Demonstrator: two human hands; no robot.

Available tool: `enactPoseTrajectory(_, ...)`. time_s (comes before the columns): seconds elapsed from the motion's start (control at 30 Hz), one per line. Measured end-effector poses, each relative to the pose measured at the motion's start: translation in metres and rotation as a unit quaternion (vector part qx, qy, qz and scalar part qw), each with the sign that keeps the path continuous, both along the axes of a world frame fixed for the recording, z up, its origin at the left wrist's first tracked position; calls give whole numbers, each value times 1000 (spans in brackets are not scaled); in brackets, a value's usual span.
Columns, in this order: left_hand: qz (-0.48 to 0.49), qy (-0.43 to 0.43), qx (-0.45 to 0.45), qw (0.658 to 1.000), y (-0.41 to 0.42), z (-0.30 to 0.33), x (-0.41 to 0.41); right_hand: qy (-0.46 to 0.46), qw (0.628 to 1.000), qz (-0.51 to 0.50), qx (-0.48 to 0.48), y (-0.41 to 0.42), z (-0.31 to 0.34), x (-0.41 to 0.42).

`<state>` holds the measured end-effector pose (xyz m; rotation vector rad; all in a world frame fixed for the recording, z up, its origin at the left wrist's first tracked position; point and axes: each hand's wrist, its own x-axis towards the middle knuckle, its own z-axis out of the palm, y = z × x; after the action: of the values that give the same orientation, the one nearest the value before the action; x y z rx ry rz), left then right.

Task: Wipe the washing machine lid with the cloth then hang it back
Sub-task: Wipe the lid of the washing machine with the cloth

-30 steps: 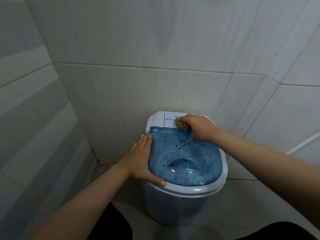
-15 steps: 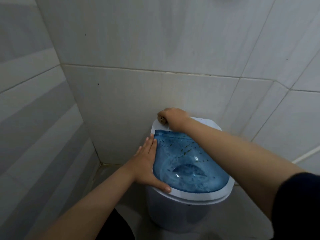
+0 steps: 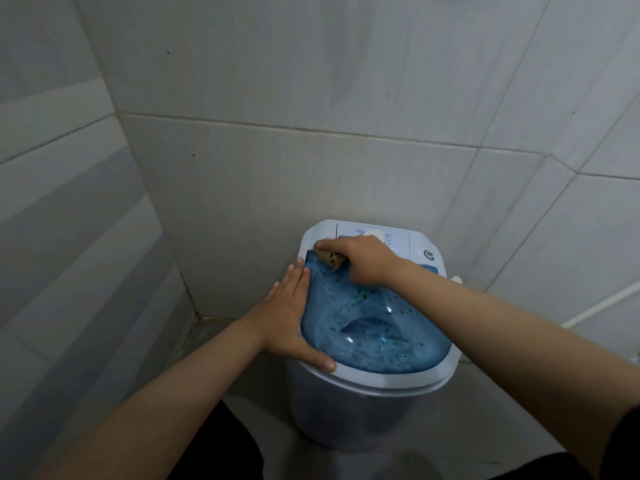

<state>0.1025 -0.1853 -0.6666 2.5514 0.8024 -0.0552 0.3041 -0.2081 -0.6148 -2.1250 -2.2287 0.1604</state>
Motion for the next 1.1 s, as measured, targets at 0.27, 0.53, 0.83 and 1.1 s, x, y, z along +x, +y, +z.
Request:
enactPoseTrajectory(0.27, -2, 12, -7, 1000, -2, 4, -1, 12, 999, -39, -8, -22, 4, 17)
enactPoseTrajectory(0.53, -4, 17, 1, 1000, -1, 3, 0, -3, 996, -87, -33, -45, 11, 41)
enactPoseTrajectory(0.83, -1, 18, 4, 1000, -1, 2, 0, -13, 988, -152, -31, -79, 12, 70)
enactPoseTrajectory(1.1, 1, 11, 0, 1000, -1, 2, 0, -39, 980, -194, -5, -108, 1, 53)
